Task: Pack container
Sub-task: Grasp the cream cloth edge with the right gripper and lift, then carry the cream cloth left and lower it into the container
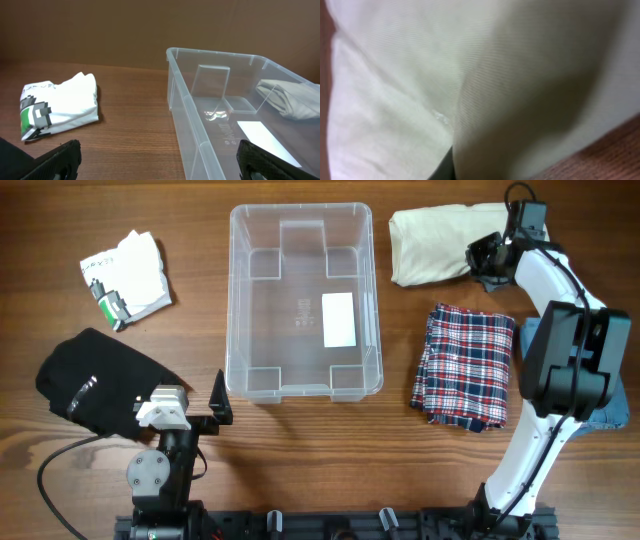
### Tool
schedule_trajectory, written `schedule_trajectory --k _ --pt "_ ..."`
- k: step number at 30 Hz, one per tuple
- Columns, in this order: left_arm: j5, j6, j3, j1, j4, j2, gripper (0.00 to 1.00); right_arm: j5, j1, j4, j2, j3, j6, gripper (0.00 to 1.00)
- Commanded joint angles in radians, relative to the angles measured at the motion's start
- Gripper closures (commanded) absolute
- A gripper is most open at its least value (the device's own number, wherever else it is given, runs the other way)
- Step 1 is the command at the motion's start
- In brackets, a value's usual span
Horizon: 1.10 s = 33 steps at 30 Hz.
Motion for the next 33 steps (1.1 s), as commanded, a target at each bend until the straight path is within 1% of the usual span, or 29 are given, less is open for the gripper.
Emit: schedule_trajectory --k 1,11,14,18,21,22,24,28,32,33 --pt "0.004 0.015 -0.006 0.003 -0.001 -0.001 0.00 -0.009 0.007 0.019 -0.082 0.010 -0.080 0.96" --pt "0.004 0.015 -0.006 0.003 -0.001 -0.001 0.00 -0.010 0.007 0.032 -0.193 0.010 -0.266 0.96" --pt "0.004 0.015 -0.006 0.003 -0.001 -0.001 0.00 -0.047 0.007 0.043 -0.245 0.010 -0.373 0.96" --pt "0.004 0.015 -0.006 0.003 -0.001 -0.001 0.00 -0.093 0.008 0.045 -0.322 0.010 -0.473 0.96" --pt "0.004 0.015 -0.006 0.003 -0.001 -0.001 0.00 -0.156 0.016 0.045 -0.387 0.010 -0.579 0.96" --pt "0.004 0.015 -0.006 0.003 -0.001 -0.001 0.00 -0.201 0.024 0.045 -0.435 0.010 -0.636 0.96" --pt "0.004 0.015 -0.006 0.003 -0.001 -0.001 0.00 -0.254 0.039 0.045 -0.489 0.010 -0.703 0.96" --pt "0.004 0.015 -0.006 0.003 -0.001 -0.001 0.00 -0.338 0.094 0.044 -0.610 0.010 -0.781 0.96" --pt "0.004 0.015 -0.006 0.003 -0.001 -0.001 0.00 -0.426 0.177 0.032 -0.726 0.010 -0.852 0.96" --pt "0.004 0.015 -0.006 0.003 -0.001 -0.001 0.00 -0.467 0.205 0.029 -0.755 0.010 -0.890 0.96"
